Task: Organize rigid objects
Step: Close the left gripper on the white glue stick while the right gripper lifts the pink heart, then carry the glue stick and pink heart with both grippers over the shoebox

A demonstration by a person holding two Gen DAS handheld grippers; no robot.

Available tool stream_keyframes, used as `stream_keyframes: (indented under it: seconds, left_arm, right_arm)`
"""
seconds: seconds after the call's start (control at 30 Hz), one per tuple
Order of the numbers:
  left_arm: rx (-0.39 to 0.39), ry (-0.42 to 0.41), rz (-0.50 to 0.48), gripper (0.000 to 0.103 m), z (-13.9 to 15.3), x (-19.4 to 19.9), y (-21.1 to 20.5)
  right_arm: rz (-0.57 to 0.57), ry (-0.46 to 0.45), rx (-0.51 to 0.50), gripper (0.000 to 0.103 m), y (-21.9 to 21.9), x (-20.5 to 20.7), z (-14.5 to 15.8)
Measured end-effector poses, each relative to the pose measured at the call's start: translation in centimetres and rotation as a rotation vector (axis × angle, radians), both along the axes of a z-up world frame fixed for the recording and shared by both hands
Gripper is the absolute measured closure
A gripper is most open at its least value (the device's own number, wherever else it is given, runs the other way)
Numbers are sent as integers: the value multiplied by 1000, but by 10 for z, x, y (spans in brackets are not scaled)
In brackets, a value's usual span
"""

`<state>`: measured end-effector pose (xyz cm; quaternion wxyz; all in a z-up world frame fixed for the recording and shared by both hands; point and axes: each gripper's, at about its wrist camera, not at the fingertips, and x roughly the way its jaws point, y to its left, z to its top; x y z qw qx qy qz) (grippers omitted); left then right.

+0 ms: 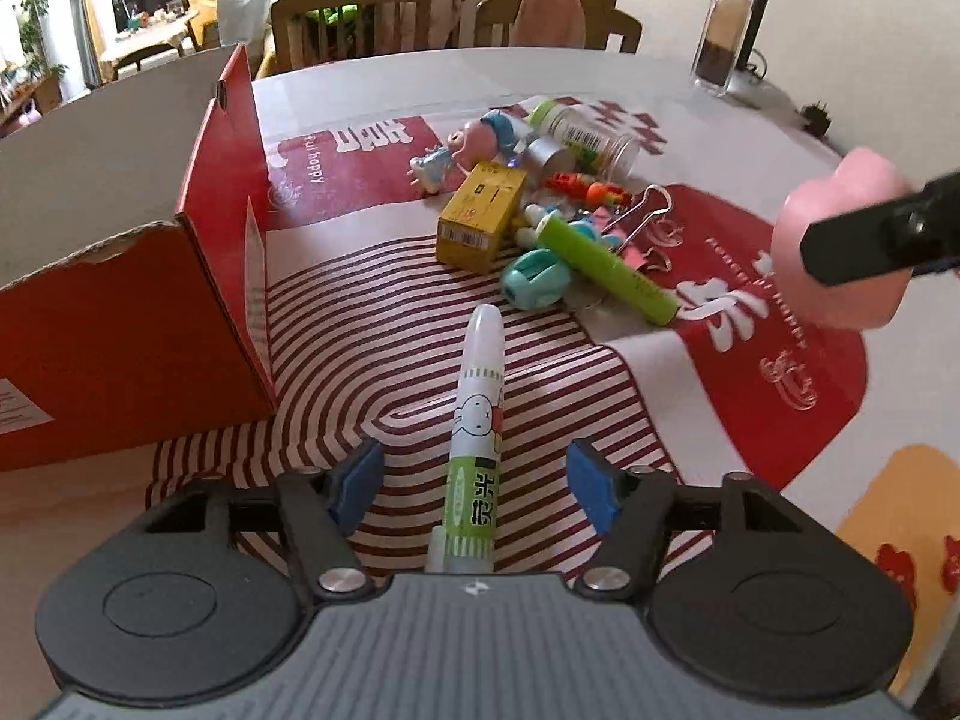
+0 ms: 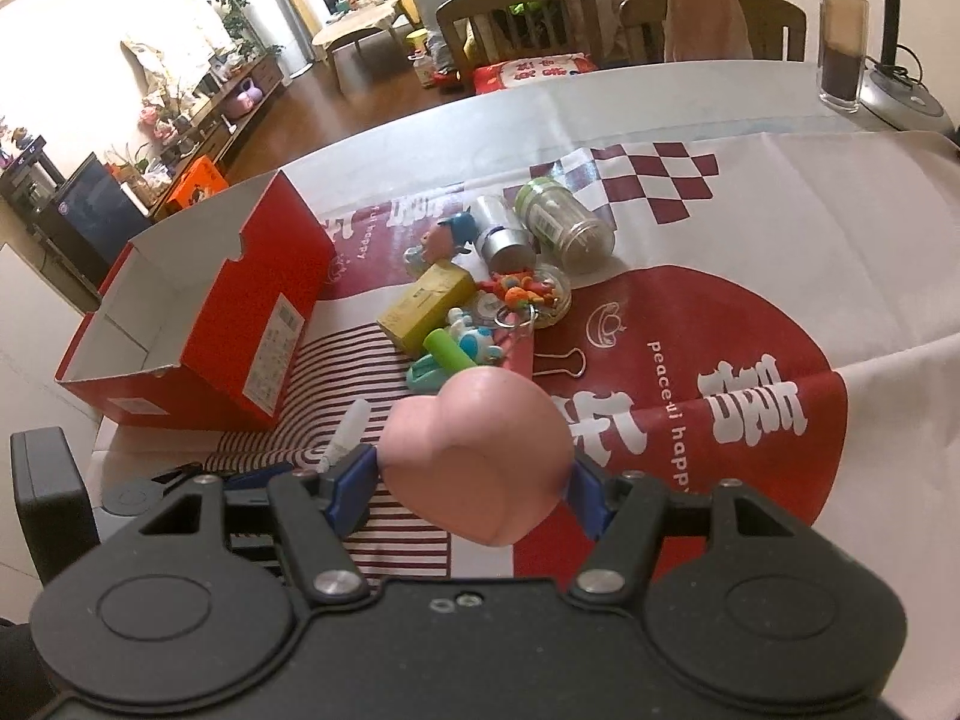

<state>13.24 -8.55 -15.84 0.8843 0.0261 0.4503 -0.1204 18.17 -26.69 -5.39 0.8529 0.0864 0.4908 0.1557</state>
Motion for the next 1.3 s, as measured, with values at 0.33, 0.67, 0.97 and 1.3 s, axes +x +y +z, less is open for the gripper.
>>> stream_keyframes:
  seconds: [0.33, 0.67, 0.97, 1.3]
  left_arm:
    - [150, -48, 10, 86, 1, -7, -17]
    - [1, -52, 98, 86, 36, -19, 17]
    - [-130, -99, 93, 86, 85, -33, 44]
    - [-221, -152, 115, 86, 138, -28, 105]
  right_arm:
    - [56, 11, -1, 37, -3, 15, -6]
    - [83, -17, -18, 37, 4, 17, 4]
    - [121, -73, -53, 37, 30, 12, 25]
    - [218, -174, -66, 38, 103, 21, 57]
